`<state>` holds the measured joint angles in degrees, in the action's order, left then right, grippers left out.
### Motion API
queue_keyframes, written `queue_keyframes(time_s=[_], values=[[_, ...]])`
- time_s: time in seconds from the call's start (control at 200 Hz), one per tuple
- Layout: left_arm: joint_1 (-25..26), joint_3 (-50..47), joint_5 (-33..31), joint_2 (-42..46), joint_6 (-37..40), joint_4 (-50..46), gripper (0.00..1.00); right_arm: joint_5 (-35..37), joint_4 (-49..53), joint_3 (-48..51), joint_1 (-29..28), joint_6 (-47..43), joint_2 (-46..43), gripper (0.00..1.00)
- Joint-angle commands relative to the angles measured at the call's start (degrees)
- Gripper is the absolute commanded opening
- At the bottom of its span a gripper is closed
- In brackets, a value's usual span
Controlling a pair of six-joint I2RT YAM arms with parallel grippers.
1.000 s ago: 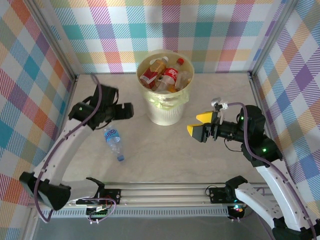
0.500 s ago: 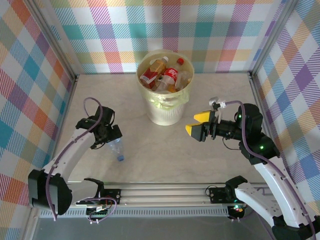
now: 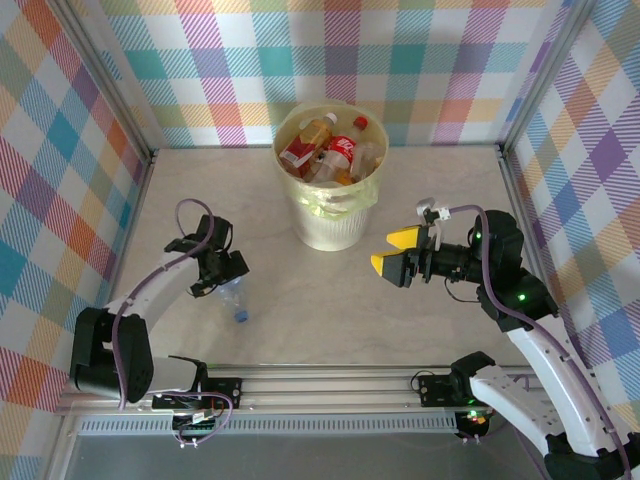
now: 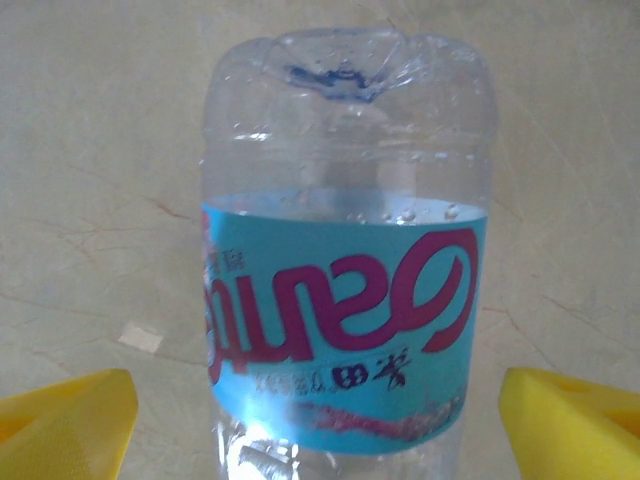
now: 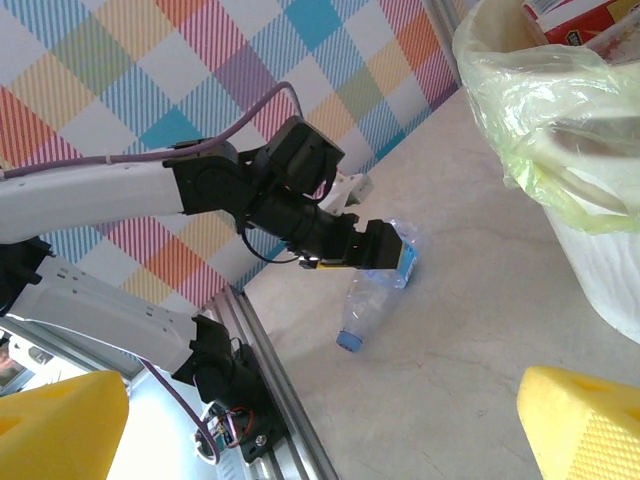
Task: Put the plastic bottles in the bin
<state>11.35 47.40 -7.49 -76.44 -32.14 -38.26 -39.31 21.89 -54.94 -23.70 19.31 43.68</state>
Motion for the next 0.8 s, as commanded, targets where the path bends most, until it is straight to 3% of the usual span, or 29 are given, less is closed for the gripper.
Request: queue_keyframes(time_s=[0.0, 0.38, 0.795], values=[[-1.0, -0.2, 0.8, -1.6, 0.7, 2.4, 0.92, -1.5, -2.1, 0.8, -0.3, -0.1, -0.8, 1.0], [-1.5, -0.7, 1.6, -5.2, 0.7, 4.9, 0.83, -0.2, -1.4, 0.8, -0.3, -0.3, -1.1, 1.0], [-1.9, 1.2, 4.0, -2.4, 1.2, 3.7, 0.68, -0.3, -1.6, 0.9, -0.3, -0.6, -1.3, 1.0]])
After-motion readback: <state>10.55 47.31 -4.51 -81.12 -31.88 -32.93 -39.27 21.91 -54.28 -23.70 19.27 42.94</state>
